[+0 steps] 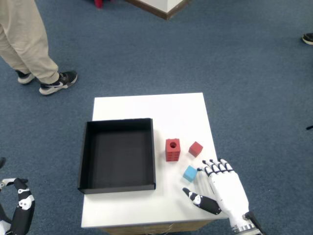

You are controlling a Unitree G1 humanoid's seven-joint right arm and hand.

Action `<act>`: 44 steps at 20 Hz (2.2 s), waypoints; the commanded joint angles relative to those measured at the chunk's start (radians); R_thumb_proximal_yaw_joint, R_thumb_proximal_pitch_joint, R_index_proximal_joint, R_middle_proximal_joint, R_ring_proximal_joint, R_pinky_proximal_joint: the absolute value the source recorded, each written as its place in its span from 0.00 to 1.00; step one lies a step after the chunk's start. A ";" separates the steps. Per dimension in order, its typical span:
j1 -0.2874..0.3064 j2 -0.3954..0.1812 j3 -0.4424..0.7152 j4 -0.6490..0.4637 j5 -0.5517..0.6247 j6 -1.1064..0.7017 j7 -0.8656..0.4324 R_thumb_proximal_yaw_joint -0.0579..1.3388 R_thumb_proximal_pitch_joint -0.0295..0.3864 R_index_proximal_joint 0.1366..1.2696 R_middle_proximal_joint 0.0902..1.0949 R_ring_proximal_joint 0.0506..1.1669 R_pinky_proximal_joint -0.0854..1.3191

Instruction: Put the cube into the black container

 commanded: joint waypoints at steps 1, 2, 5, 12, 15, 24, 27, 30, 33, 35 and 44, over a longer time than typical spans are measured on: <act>-0.031 -0.007 -0.020 -0.023 0.033 -0.018 0.007 0.20 0.03 0.37 0.22 0.24 0.23; -0.034 -0.005 -0.024 -0.024 0.037 -0.019 0.015 0.20 0.03 0.37 0.22 0.24 0.23; -0.048 0.001 -0.040 -0.031 0.049 -0.022 0.038 0.20 0.03 0.37 0.22 0.24 0.23; -0.078 0.011 -0.057 -0.040 0.060 -0.032 0.057 0.19 0.03 0.36 0.21 0.23 0.23; -0.083 0.013 -0.057 -0.045 0.057 -0.034 0.050 0.19 0.03 0.35 0.21 0.23 0.24; -0.109 0.022 -0.046 -0.049 0.034 -0.020 0.033 0.19 0.03 0.34 0.21 0.23 0.24; -0.105 0.021 -0.040 -0.046 0.023 -0.007 0.024 0.19 0.03 0.34 0.22 0.23 0.25; -0.103 0.021 -0.038 -0.042 0.016 0.004 0.022 0.19 0.03 0.34 0.22 0.23 0.25; -0.100 0.017 -0.036 -0.042 0.010 0.007 0.012 0.19 0.03 0.35 0.23 0.23 0.26; -0.094 0.013 -0.035 -0.041 0.006 0.007 0.006 0.19 0.03 0.35 0.23 0.23 0.26; -0.063 -0.015 -0.056 -0.018 0.015 0.026 0.073 0.18 0.03 0.35 0.22 0.23 0.26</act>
